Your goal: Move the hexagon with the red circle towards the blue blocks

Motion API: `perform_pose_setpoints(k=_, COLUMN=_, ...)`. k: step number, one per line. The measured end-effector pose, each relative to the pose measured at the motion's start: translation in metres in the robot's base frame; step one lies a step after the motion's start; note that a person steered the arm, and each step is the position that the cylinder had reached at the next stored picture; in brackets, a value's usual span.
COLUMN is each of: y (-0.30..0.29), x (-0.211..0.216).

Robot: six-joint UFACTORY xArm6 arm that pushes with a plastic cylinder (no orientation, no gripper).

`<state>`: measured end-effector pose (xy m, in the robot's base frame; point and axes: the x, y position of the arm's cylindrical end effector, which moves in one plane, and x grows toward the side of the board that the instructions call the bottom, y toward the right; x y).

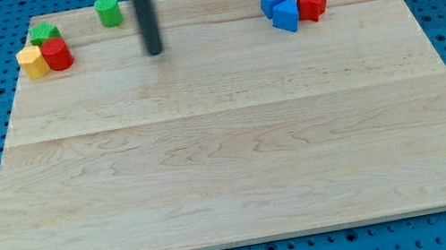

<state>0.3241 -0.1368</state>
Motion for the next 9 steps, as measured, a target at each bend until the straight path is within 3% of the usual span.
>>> perform_pose_setpoints(k=1, y=-0.098, x=0.027)
perform_pose_setpoints(k=3, y=-0.168, x=0.018)
perform_pose_setpoints(k=5, y=-0.131, x=-0.024)
perform_pose_setpoints(k=8, y=-0.102, x=-0.05)
perform_pose_setpoints(k=9, y=-0.01, x=-0.05)
